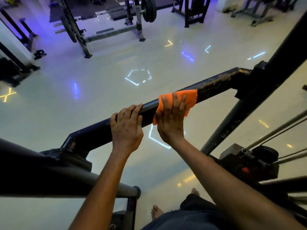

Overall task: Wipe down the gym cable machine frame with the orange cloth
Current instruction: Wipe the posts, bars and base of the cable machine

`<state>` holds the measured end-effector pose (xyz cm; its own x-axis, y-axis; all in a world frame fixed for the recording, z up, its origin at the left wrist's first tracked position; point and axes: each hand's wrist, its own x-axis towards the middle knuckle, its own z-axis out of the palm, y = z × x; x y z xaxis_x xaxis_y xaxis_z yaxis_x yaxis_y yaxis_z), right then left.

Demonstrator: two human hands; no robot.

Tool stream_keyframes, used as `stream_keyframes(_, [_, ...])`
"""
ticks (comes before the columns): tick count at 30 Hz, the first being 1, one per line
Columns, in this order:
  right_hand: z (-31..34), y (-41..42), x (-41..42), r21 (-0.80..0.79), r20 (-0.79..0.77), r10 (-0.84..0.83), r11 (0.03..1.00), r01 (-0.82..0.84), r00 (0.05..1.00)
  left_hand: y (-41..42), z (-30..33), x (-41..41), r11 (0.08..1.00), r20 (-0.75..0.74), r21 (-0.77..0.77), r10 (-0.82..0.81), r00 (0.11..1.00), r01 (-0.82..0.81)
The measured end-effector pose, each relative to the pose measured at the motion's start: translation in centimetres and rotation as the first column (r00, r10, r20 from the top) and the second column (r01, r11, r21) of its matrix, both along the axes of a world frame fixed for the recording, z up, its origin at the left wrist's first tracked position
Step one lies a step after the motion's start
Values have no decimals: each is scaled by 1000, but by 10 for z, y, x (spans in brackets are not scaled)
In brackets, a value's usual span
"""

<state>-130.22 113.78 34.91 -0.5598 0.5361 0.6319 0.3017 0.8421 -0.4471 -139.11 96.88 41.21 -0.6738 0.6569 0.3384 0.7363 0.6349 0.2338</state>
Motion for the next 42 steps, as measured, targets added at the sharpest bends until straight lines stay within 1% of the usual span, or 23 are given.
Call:
stream_keyframes(1, [1,-14,-5,-23,-3,28,999,-28,1000,2,0,1,1000,5,1,5,1000,-5])
stream_keyframes(3, [2,-21,-7,12,17,104,994,-104,994,5,1,3,1000,13,-4,17,1000,-17])
stream_keyframes(4, [3,-12,-3,64,35,136,988,-138,990,6,1,5,1000,17,-8,22,1000,-22])
stream_keyframes(6, [2,20,11,219,99,154,960,-173,983,8,0,8,1000,28,-13,25,999,-24])
stream_keyframes(7, [2,39,19,281,122,132,946,-162,984,9,0,10,1000,28,-9,23,999,-23])
stream_keyframes(8, [4,57,26,301,131,102,944,-138,986,11,0,11,1000,25,-3,22,999,-22])
stream_keyframes(9, [7,73,31,285,130,71,953,-106,989,12,1,12,1000,19,-1,21,1000,-21])
stream_keyframes(11, [13,85,34,192,113,40,980,-61,993,14,2,13,1000,14,-6,22,1000,-21])
stream_keyframes(13, [17,67,26,102,83,43,993,-52,996,18,2,15,999,17,-7,35,999,-35])
stream_keyframes(15, [16,45,17,56,73,83,995,-87,994,24,2,20,999,29,13,51,998,-51])
stream_keyframes(17, [13,41,16,82,96,171,981,-179,981,33,3,23,998,39,29,48,998,-49])
stream_keyframes(19, [16,75,27,210,157,256,935,-285,954,48,4,27,998,42,27,52,998,-54])
stream_keyframes(21, [16,124,45,306,185,241,907,-289,953,63,4,36,997,51,27,70,996,-72])
stream_keyframes(22, [18,149,54,298,174,201,922,-246,964,71,3,41,997,52,30,73,996,-75])
stream_keyframes(24, [20,181,66,228,158,129,960,-163,979,85,3,47,996,49,35,78,996,-80])
stream_keyframes(27, [20,162,57,152,133,108,980,-128,985,108,5,57,993,56,37,113,992,-115])
stream_keyframes(30, [19,128,45,92,111,208,972,-218,972,134,8,70,991,79,46,119,990,-123])
stream_keyframes(32, [19,143,45,177,126,280,938,-299,952,146,8,72,991,75,54,121,990,-125])
stream_keyframes(34, [20,181,53,284,165,319,890,-355,933,151,7,73,988,59,52,144,988,-148])
stream_keyframes(35, [21,201,60,303,173,317,884,-357,932,153,5,75,985,53,56,160,986,-163])
stream_keyframes(38, [22,241,78,230,132,244,935,-269,961,159,1,80,978,32,72,196,980,-198])
stream_keyframes(40, [22,231,74,169,115,200,961,-218,973,164,0,81,975,9,43,218,976,-218])
stream_keyframes(42, [22,202,64,107,109,202,971,-214,973,168,-1,82,972,2,10,236,972,-236])
